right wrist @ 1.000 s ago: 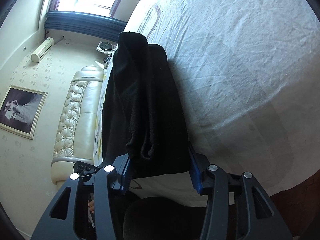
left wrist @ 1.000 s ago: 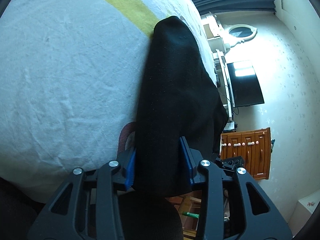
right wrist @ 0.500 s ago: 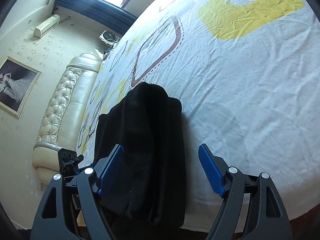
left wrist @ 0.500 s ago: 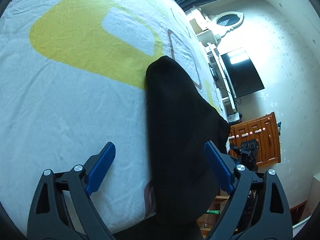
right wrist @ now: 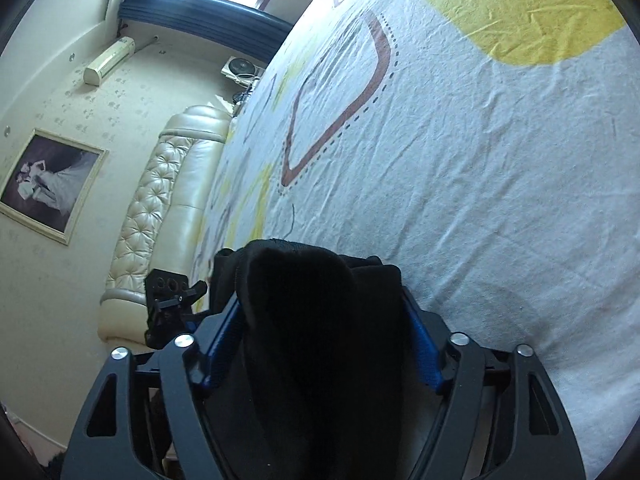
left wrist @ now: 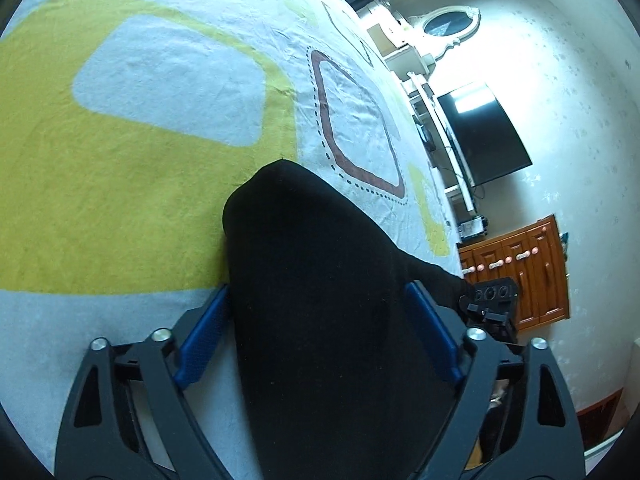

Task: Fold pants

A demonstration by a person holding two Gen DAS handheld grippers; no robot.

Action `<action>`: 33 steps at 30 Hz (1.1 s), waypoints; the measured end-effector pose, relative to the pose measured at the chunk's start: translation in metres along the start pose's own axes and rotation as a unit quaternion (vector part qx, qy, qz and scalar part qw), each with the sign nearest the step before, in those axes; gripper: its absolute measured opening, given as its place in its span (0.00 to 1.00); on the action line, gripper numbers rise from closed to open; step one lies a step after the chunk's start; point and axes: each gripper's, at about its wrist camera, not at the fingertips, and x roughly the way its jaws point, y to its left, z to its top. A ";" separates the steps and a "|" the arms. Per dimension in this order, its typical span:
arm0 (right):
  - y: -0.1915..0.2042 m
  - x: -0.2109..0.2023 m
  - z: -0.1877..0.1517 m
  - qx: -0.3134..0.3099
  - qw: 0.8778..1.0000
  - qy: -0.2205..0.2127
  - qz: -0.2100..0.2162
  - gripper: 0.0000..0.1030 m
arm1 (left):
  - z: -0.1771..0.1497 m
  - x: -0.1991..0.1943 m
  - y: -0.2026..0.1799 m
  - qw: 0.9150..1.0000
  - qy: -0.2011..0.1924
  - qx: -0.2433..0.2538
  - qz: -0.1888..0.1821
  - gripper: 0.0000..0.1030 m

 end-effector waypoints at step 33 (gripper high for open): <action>0.018 0.020 -0.013 0.019 0.999 -0.045 0.005 0.46 | -0.007 -0.022 -0.016 0.985 -0.035 0.081 0.151 0.37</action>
